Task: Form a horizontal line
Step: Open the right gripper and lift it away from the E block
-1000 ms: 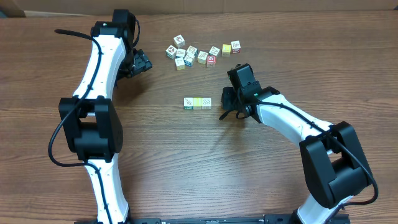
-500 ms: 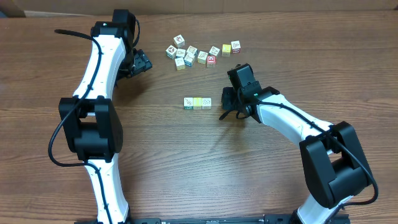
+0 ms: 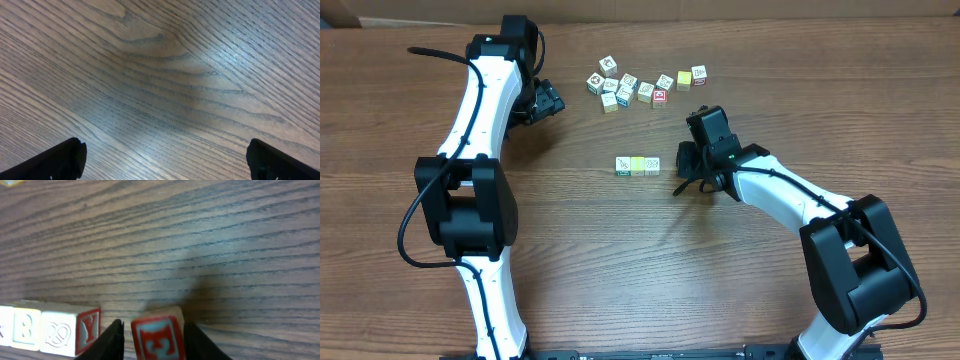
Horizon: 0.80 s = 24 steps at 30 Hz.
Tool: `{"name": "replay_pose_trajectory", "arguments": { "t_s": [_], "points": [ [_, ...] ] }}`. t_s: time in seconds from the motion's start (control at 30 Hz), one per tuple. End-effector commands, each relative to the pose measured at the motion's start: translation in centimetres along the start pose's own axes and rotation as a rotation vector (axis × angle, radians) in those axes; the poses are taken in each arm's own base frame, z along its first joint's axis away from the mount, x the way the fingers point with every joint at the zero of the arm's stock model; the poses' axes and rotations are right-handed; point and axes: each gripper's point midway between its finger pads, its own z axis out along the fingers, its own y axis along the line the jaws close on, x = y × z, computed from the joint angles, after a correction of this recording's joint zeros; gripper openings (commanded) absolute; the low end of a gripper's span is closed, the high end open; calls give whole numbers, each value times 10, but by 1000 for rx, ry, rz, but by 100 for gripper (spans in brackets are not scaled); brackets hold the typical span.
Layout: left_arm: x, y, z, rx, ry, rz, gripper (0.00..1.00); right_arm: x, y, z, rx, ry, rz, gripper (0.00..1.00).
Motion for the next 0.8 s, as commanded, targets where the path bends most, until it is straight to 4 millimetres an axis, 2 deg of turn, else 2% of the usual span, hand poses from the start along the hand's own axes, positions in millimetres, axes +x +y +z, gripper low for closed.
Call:
{"name": "replay_pose_trajectory", "arguments": {
  "t_s": [0.0, 0.07, 0.13, 0.27, 0.33, 0.77],
  "points": [
    [-3, -3, 0, 3, -10, 10, 100, 1, -2, 0, 7, -8, 2, 37],
    [-3, -3, 0, 3, -10, 10, 100, 1, -2, 0, 7, -8, 2, 39],
    [-3, -3, 0, 3, -10, 10, 100, 0, -2, 0, 5, -12, 2, 47],
    [-3, -3, 0, 3, -10, 10, 100, -7, 1, 0, -9, -40, 3, 49],
    [-3, -3, 0, 3, -10, 10, 100, -10, 3, 0, -16, -55, 3, 54],
    [-3, -3, 0, 3, -10, 10, 100, -24, -16, -2, 98, -135, 9, 54]
  ]
}}
